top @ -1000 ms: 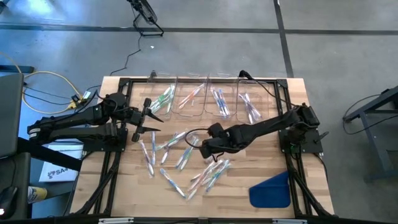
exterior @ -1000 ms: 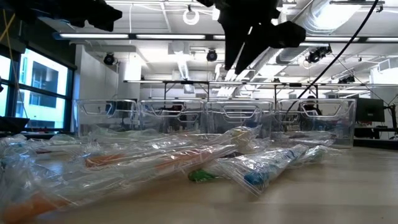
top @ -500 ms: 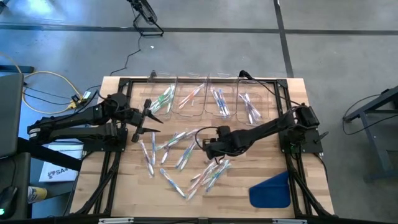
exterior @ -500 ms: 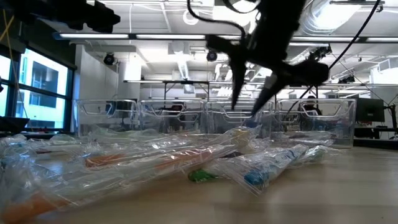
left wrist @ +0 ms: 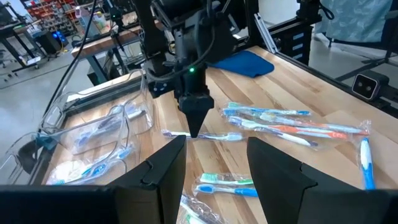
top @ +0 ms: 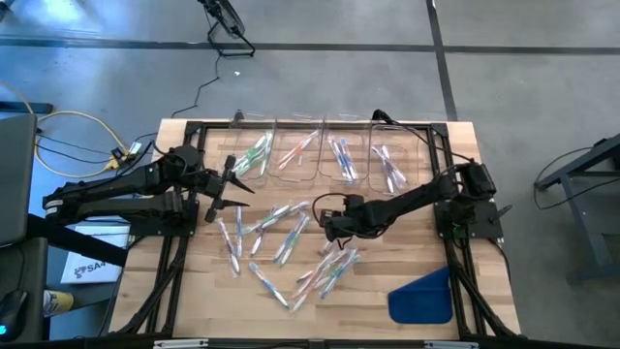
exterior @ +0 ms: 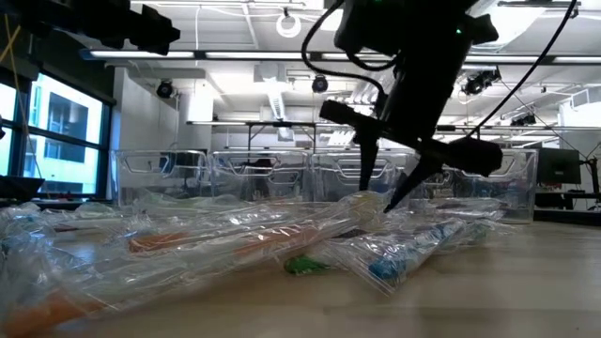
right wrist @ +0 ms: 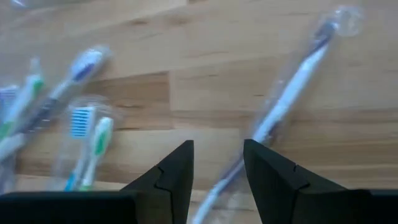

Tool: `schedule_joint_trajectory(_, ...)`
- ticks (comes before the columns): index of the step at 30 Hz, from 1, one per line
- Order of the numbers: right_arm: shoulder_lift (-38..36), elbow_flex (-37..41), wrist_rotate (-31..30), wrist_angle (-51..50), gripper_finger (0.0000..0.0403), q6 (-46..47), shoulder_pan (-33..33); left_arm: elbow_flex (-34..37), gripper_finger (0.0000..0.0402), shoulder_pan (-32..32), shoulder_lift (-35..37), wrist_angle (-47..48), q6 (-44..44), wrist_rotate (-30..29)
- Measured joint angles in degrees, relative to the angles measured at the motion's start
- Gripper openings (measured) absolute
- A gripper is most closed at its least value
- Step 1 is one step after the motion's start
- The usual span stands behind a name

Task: Pick & Place Toothbrushes
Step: Put the violet toothbrush into the right transparent bin

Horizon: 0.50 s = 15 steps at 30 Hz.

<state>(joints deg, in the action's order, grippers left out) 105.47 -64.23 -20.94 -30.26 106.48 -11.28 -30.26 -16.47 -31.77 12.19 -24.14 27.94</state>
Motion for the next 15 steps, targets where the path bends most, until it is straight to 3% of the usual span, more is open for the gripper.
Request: schedule_joint_trajectory(15, 0.0, 0.6, 4.8, -0.4, 0.0135, -1.7, 0.9, 0.0, 0.0166, 0.0, 0.0, 0.0, 0.0, -0.2)
